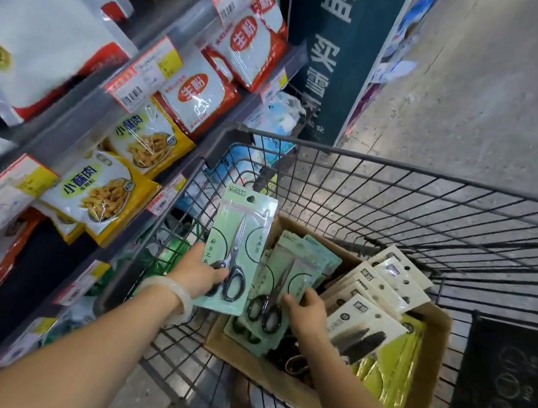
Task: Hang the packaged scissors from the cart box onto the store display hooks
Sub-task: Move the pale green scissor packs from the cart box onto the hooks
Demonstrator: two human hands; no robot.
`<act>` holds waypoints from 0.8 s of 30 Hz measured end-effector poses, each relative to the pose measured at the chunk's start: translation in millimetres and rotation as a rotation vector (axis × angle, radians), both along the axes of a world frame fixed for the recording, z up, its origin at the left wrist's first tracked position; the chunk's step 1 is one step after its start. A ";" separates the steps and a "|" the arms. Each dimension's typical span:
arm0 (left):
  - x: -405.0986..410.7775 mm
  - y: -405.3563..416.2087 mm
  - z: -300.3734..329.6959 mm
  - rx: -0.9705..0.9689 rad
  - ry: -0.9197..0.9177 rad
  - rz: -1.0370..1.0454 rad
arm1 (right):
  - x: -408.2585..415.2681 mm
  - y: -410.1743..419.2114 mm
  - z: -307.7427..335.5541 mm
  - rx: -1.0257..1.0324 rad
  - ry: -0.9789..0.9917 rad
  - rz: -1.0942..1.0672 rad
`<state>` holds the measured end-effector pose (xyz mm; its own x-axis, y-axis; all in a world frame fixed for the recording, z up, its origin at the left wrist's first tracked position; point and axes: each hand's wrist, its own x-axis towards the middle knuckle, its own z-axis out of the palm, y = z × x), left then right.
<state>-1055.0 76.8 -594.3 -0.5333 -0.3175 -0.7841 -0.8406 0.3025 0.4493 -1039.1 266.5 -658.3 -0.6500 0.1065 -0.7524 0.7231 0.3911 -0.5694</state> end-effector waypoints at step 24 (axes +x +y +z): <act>271.0 -112.6 177.1 0.001 0.556 0.523 | 111.5 -153.8 216.8 -0.458 0.353 0.687</act>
<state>-784.0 -35.9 -417.2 -0.6300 -0.6367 -0.4447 -0.5247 -0.0733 0.8481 -927.6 112.7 -441.5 -0.6613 -0.6525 -0.3700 0.1672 0.3526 -0.9207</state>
